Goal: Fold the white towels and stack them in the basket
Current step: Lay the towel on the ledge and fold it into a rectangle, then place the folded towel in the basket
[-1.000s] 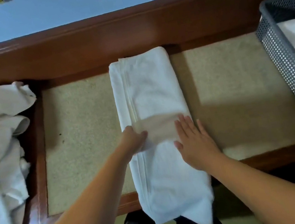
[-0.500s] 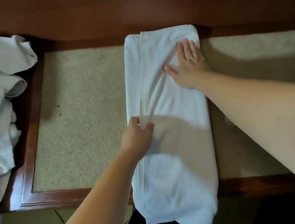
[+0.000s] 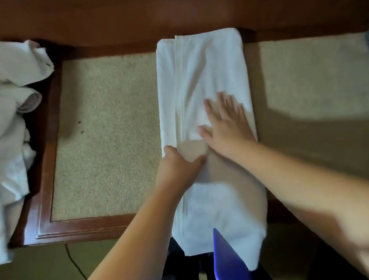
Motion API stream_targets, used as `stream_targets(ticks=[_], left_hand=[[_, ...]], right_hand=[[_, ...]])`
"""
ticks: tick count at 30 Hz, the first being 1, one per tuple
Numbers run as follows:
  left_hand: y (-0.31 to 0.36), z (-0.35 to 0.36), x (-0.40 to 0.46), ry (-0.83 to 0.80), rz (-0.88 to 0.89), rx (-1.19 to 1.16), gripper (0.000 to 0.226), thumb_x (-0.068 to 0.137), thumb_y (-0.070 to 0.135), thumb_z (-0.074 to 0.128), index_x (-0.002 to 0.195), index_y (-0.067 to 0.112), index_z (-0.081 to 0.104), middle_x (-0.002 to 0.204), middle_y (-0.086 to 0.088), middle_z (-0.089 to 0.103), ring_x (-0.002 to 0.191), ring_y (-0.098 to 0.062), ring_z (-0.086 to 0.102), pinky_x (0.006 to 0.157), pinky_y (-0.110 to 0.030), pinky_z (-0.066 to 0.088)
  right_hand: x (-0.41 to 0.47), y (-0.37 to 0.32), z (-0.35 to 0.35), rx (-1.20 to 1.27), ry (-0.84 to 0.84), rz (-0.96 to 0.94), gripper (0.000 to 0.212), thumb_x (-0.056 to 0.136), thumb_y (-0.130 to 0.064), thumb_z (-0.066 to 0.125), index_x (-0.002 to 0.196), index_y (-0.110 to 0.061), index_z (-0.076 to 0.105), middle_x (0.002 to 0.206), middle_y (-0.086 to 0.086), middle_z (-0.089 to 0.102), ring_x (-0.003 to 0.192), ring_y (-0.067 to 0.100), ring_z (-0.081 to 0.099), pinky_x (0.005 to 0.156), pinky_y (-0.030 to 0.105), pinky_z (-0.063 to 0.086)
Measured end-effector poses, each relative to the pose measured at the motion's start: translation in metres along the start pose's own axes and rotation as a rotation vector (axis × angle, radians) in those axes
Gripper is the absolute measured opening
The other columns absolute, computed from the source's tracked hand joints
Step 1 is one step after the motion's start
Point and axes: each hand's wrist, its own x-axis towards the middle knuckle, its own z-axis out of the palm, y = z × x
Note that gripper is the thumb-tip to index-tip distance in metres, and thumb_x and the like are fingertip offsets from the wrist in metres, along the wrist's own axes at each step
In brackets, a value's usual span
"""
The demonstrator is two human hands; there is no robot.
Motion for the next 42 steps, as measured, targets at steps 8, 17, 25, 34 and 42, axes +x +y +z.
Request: stream_targets(ticks=[8,17,25,34,42], left_hand=[[-0.071,0.006,-0.074,-0.015,0.064,0.092,0.037,0.093,0.050,0.070,0.103,0.019,0.051,0.088,0.004,0.065,0.082,-0.020,0.066,0.076,-0.043,0.058],[-0.102,0.007,-0.125,0.019,-0.112,0.234,0.074,0.078,0.087,0.057,0.104,0.017,0.052,0.092,0.004,0.064,0.086,-0.023,0.065,0.070,-0.037,0.055],[-0.110,0.025,-0.138,-0.132,-0.220,-0.162,0.055,0.080,0.068,0.075,0.106,0.021,0.063,0.096,0.008,0.072,0.089,-0.013,0.068,0.083,-0.039,0.059],[-0.086,-0.006,-0.156,-0.044,-0.189,-0.364,0.044,0.090,0.040,0.076,0.117,0.019,0.047,0.107,-0.002,0.066,0.092,-0.018,0.067,0.077,-0.037,0.057],[-0.035,-0.087,-0.157,-0.405,0.062,-0.664,0.030,0.102,0.008,0.051,0.111,0.016,0.078,0.117,-0.013,0.075,0.104,-0.031,0.072,0.086,-0.040,0.057]], right_hand=[[-0.202,0.007,0.086,0.024,0.126,-0.059,0.074,0.107,-0.059,0.029,0.167,-0.024,0.003,0.174,0.009,-0.011,0.160,0.028,-0.011,0.128,0.053,0.001],[-0.274,0.038,0.095,0.496,0.404,0.233,0.044,0.085,-0.023,0.084,0.120,-0.011,0.060,0.118,0.004,0.053,0.111,0.028,0.054,0.089,0.043,0.051],[-0.268,0.030,0.062,0.993,-0.162,0.675,0.030,0.097,-0.040,0.070,0.110,-0.016,0.059,0.104,-0.001,0.067,0.086,0.011,0.064,0.062,0.026,0.045],[-0.268,0.028,0.014,1.251,-0.094,0.613,0.026,0.093,-0.027,0.076,0.107,-0.018,0.055,0.095,0.008,0.075,0.084,0.023,0.070,0.068,0.033,0.049],[-0.251,0.039,-0.074,1.661,-0.169,0.485,0.020,0.102,-0.026,0.063,0.112,-0.018,0.079,0.116,0.009,0.076,0.106,0.031,0.073,0.095,0.055,0.055]])
